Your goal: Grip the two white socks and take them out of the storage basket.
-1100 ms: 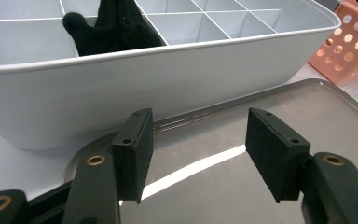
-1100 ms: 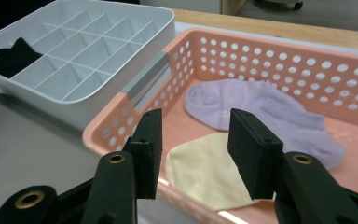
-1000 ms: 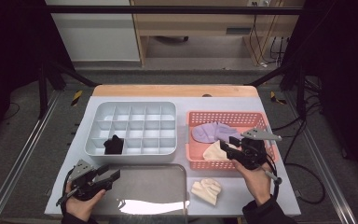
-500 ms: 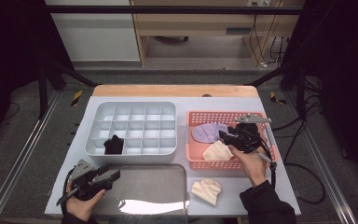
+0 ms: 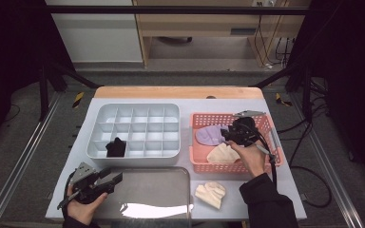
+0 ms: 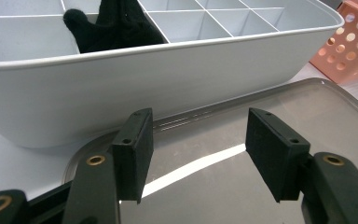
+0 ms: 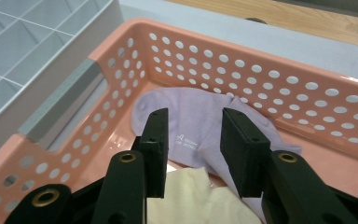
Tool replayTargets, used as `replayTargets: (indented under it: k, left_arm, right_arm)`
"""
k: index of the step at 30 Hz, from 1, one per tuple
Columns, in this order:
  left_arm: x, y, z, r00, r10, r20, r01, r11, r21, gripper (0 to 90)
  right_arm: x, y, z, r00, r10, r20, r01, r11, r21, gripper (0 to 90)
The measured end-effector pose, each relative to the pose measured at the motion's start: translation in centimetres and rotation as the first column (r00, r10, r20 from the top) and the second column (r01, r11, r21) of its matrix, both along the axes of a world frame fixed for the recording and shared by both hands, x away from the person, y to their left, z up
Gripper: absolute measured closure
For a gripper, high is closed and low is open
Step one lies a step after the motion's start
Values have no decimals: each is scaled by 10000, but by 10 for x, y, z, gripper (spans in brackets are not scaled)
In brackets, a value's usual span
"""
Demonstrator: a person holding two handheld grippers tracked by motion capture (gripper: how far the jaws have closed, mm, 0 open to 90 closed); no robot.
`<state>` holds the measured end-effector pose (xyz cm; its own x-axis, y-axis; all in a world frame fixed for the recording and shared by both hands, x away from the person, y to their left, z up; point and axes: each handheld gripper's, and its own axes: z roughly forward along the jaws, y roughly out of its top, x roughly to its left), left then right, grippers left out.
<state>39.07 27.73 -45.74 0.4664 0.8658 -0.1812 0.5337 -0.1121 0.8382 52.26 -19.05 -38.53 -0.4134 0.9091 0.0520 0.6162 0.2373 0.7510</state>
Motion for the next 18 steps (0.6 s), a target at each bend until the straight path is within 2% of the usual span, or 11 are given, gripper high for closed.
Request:
replayTargets:
  k: [6,18]
  left_arm:
    - [0,0,0,10000,-1,-7,1,10000,-4,407]
    - [1,0,-1,10000,-13,-42,14,10000,33,407]
  right_arm:
    - [13,-3,-3,9997,-107,-234,106,9999,-51,640]
    - [22,-5,-18,9970,109,-760,-147,9987,-494,666]
